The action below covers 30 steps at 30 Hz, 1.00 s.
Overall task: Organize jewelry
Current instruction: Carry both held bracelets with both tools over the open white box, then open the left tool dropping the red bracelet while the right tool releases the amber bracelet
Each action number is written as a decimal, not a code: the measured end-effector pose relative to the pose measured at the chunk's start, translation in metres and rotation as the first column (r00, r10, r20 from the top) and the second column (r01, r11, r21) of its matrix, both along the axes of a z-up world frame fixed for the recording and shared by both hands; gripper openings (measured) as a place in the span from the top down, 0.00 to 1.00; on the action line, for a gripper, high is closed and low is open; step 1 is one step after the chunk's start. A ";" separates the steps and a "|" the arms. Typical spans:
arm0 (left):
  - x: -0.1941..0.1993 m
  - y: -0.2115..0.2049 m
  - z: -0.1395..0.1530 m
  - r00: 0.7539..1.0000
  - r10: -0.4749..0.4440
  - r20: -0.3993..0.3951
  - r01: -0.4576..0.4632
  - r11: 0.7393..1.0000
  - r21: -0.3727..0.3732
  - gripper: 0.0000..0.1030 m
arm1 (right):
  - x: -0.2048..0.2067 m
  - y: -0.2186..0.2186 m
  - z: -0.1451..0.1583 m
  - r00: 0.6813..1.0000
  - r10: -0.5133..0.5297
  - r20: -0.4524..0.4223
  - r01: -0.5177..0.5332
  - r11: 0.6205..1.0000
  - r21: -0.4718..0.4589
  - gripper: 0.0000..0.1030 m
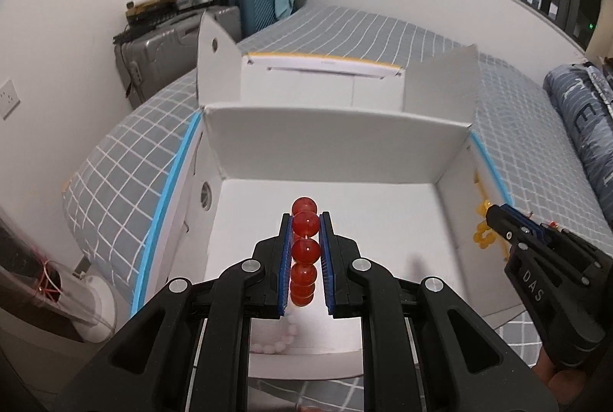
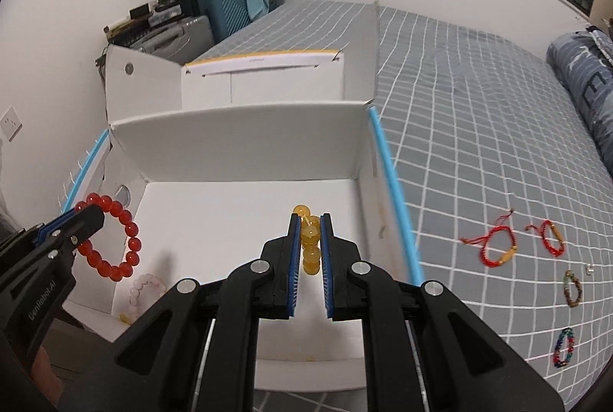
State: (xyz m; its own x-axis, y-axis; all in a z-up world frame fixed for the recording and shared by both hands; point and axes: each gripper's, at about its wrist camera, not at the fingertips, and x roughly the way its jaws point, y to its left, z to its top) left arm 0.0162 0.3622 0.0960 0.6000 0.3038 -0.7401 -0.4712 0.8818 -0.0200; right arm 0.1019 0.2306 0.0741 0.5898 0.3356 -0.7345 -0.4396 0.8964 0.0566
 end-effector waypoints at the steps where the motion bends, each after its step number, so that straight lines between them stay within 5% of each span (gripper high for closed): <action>1: 0.000 0.003 -0.003 1.000 0.002 -0.009 -0.002 1.000 -0.007 0.87 | 0.001 0.003 -0.003 1.000 0.000 -0.008 0.000 1.000 -0.005 0.91; 24: 0.006 0.019 -0.038 0.993 0.025 -0.112 -0.031 0.998 -0.051 0.85 | 0.010 0.025 -0.040 0.994 -0.020 -0.111 0.012 0.997 -0.073 0.88; 28: 0.003 0.020 -0.033 0.994 0.031 -0.101 -0.037 0.998 -0.054 0.83 | 0.006 0.025 -0.034 0.996 -0.014 -0.093 0.008 0.998 -0.069 0.72; 30: 0.000 0.019 -0.031 0.995 0.034 -0.095 -0.039 0.998 -0.055 0.73 | 0.002 0.024 -0.028 0.997 -0.010 -0.072 0.005 0.998 -0.066 0.61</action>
State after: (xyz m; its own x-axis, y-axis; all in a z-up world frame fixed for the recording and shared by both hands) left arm 0.0165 0.3816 0.0654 0.5164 0.2805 -0.8091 -0.5055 0.8625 -0.0236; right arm 0.1036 0.2542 0.0457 0.5364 0.2808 -0.7959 -0.4298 0.9025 0.0287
